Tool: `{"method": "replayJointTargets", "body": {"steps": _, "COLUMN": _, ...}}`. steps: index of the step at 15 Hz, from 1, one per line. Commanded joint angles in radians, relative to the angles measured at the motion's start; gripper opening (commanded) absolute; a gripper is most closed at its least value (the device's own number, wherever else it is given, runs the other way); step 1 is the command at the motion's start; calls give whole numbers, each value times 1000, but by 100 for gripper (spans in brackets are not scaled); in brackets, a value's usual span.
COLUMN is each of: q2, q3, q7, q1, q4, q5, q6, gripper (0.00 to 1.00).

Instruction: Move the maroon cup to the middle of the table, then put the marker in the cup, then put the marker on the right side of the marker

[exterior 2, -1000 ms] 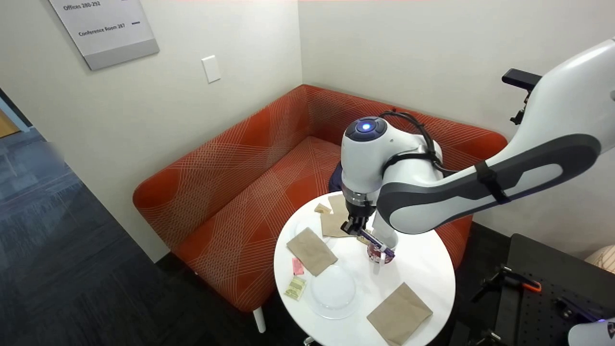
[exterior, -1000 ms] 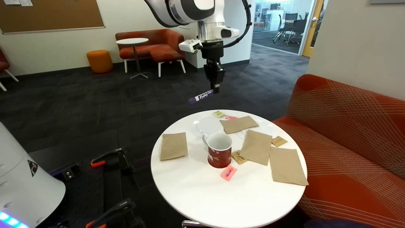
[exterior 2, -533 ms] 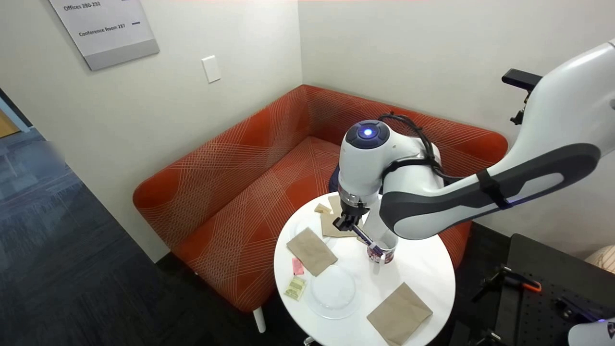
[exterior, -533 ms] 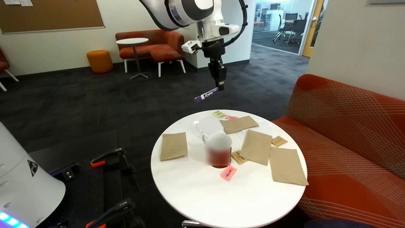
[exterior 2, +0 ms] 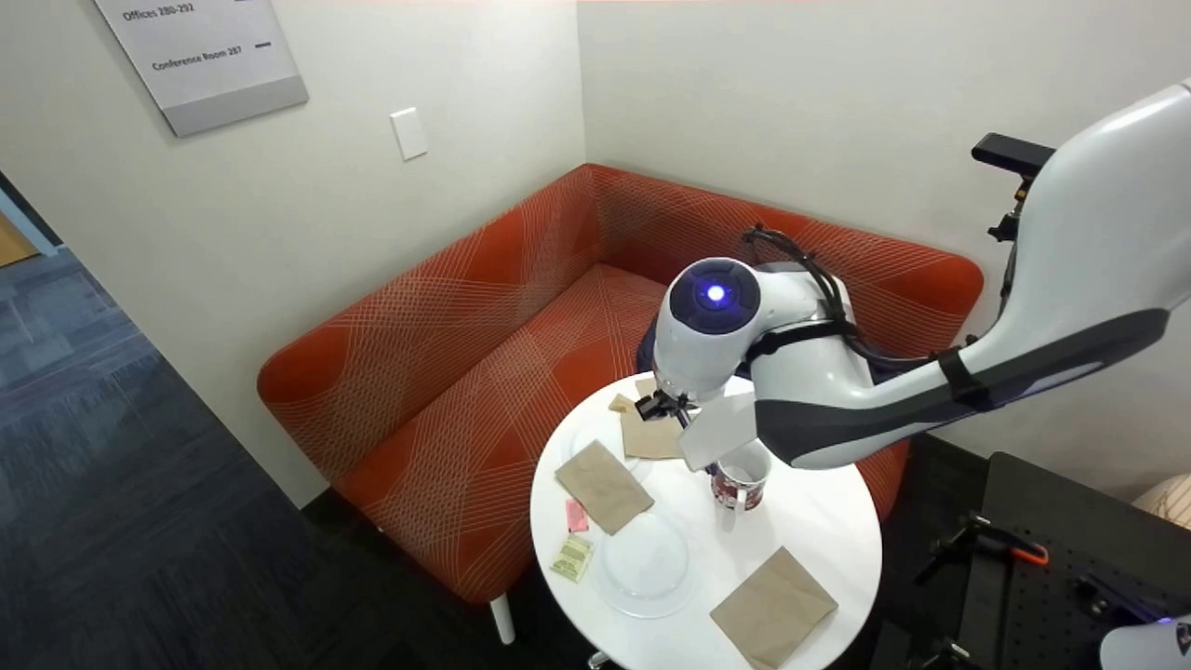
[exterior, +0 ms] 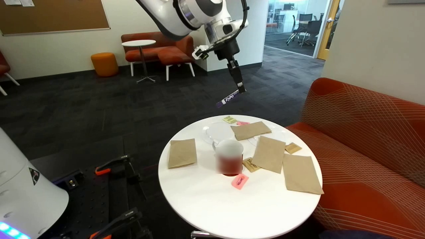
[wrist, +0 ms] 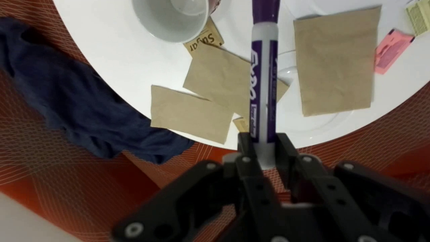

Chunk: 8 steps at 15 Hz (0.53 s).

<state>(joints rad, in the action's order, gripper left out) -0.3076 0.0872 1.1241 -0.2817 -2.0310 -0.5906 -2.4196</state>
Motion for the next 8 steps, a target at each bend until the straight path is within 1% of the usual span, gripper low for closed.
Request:
{"method": "replayJointTargets", "body": {"steps": 1, "q2": 8, "q3": 18, "q7": 232, "q1": -26, "q4": -1, "q5": -146, "q6": 52, "gripper": 5}}
{"method": "replayJointTargets", "body": {"steps": 5, "q2": 10, "q3": -12, "q7": 436, "q1": -17, "q4": -1, "q5": -277, "q6": 154, "gripper": 5}}
{"method": "replayJointTargets", "body": {"steps": 8, "q2": 7, "q3": -39, "q7": 563, "q1": -12, "q4": 1, "q5": -346, "q6": 249, "gripper": 5}}
